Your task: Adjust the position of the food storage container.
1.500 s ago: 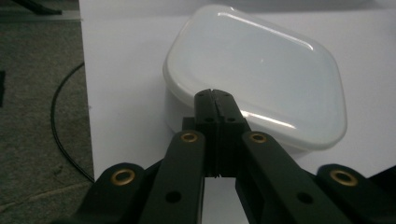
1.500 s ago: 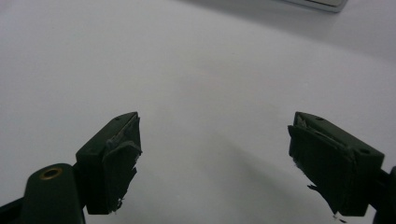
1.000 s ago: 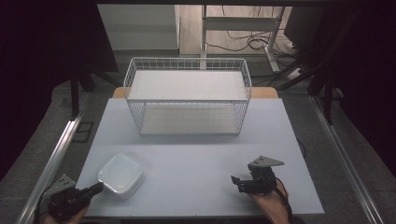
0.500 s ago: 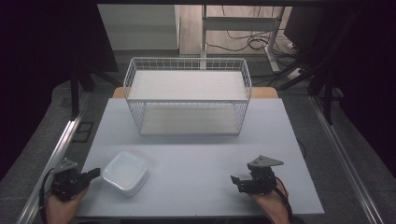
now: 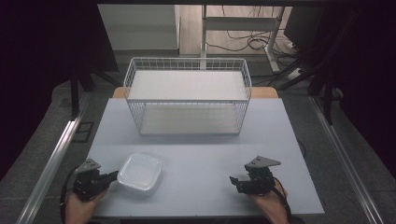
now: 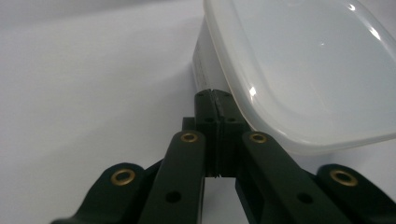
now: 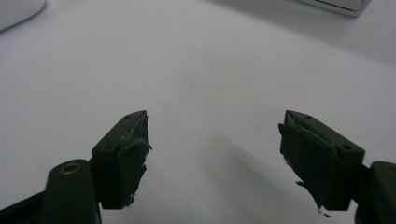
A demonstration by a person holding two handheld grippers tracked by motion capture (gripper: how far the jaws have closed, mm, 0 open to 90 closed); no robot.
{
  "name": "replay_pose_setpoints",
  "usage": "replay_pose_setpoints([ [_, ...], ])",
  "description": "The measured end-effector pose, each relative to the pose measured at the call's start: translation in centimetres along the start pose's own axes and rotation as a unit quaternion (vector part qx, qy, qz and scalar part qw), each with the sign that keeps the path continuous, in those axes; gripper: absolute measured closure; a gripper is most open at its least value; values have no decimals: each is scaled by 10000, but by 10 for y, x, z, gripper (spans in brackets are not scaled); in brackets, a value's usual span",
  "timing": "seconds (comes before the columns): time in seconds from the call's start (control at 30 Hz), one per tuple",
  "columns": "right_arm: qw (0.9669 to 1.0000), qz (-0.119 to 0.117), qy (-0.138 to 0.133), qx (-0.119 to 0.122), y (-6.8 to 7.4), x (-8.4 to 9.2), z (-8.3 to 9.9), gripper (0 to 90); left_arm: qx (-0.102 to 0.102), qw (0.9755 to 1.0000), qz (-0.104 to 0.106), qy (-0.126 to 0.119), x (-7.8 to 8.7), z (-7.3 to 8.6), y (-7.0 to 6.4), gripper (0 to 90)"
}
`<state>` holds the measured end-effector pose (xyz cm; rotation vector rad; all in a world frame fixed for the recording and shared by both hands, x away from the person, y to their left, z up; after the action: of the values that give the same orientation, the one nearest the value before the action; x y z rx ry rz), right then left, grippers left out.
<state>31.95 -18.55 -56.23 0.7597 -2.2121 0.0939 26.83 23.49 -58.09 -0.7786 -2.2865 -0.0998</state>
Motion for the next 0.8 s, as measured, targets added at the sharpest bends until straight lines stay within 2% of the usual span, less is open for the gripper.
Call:
replay_pose_setpoints([
  [0.13, 10000, -11, -27, 49, 2, 1, -1, 288, -141, 9998, 137, 43, -9, -6, -14, 900],
  [0.27, 10000, -51, -56, 44, 5, 1, -3, 320, -153, 9996, 252, 50, -16, -11, -25, 900],
  [0.47, 9996, -249, -105, 91, 21, -6, -9, 336, -204, 9988, 436, 77, -26, -17, -40, 900],
  [0.5, 9993, -342, -93, 103, 29, -11, -12, 340, -224, 9985, 488, 101, -29, -18, -44, 900],
  [0.53, 9993, -342, -93, 103, 29, -11, -12, 340, -224, 9985, 488, 101, -29, -18, -44, 900],
  [0.57, 9988, -469, -102, 133, 39, -17, -15, 350, -221, 9984, 517, 92, -31, -20, -46, 900],
  [0.63, 9985, -520, -96, 148, 44, -19, -16, 360, -219, 9981, 565, 93, -33, -21, -50, 900],
  [0.73, 9974, -691, -40, 210, 61, -28, -20, 431, -220, 9978, 623, 102, -38, -24, -57, 900],
  [0.77, 9966, -802, 57, 195, 71, -33, -21, 511, -251, 9973, 684, 137, -42, -26, -63, 900],
  [0.8, 9966, -802, 57, 195, 71, -33, -21, 511, -251, 9973, 684, 137, -42, -26, -63, 900],
])
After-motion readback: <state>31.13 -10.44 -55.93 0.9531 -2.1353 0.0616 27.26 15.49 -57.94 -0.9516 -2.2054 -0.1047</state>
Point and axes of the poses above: each handheld gripper's, and its own axes: x roughly backward along the jaws, z roughly out of its underside, y roughly to its left, the point moved 9 cm from there along -x, roughly forward along the jaws, and after that the axes turned 10 degrees about -x, right-handed, at the moved point
